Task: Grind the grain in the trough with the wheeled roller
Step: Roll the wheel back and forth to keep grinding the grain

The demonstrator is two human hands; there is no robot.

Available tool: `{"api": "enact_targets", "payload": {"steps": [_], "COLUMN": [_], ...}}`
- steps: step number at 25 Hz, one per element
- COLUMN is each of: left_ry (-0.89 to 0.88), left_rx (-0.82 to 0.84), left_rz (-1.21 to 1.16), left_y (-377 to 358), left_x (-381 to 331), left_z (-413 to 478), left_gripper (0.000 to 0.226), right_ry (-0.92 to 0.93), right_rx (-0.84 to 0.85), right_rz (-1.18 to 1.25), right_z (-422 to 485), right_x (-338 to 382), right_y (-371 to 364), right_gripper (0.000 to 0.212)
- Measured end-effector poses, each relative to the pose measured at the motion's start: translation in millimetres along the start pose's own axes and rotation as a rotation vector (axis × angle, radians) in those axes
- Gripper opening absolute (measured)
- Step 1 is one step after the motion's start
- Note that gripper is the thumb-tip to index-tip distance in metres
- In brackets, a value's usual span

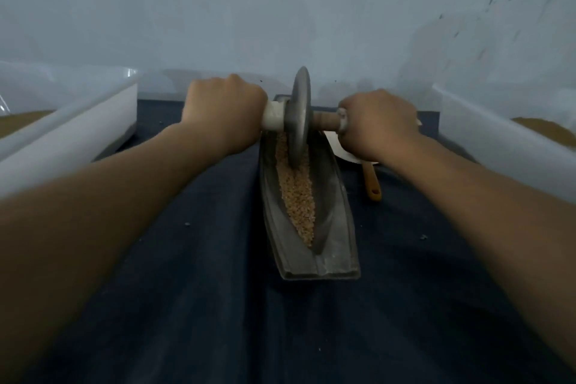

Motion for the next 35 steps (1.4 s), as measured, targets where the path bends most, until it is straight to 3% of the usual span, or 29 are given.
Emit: {"api": "enact_targets", "payload": {"steps": [3,5,8,10,12,16,21,25,28,30,33,35], "left_ry": [-0.057,-0.092,-0.156,-0.158,-0.114,-0.031,-0.108,-0.186,-0.146,-0.085,-0.029,-0.031], "left_rx": [0.029,0.003,-0.113,-0.194,-0.133,-0.022,-0.03,-0.088,-0.101,-0.058,-0.071,-0.06], "left_rz": [0.019,0.027,0.012,0.015,0.064,0.055,0.054,0.005,0.052,0.095,0.05,0.039], "left_y": [13,16,27,35,32,4,21,38,35,18,-3,-3], "left_x": [-2,-6,-8,-7,-11,-9,-10,1,-2,-5,-3,-2], "left_z": [9,-18,-70,-77,-64,-13,-28,-76,-75,-58,-20,-4], "left_gripper": [0.009,0.006,0.041,0.05,0.045,0.006,0.007,0.023,0.031,0.023,0.006,0.006], "right_ry": [-0.044,0.031,0.203,0.207,0.128,0.005,0.056,0.204,0.167,0.097,0.038,0.018], "right_rx": [0.074,0.016,-0.176,-0.166,-0.071,-0.052,-0.004,-0.168,-0.141,-0.152,-0.121,-0.078], "right_rz": [0.044,0.055,0.033,0.039,0.009,0.017,0.045,0.001,-0.011,-0.055,-0.022,0.006], "right_z": [-2,-28,-73,-79,-66,-13,-28,-80,-81,-60,-17,-4], "right_x": [-6,-18,-36,-42,-35,-6,-18,-42,-41,-26,-6,-3], "right_y": [-5,3,29,33,19,-2,3,31,30,18,1,-5], "right_gripper": [0.007,0.014,0.025,0.022,0.018,0.005,0.015,0.018,0.02,0.023,0.008,0.009]}}
Point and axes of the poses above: each hand's wrist, its own z-axis towards the middle knuckle, its own y-axis out of the back of the hand, x = y × z, the point moved 2 cm from there along z, towards the middle knuckle, and after that the axes turned 12 degrees about -y, right-handed, at the moved point
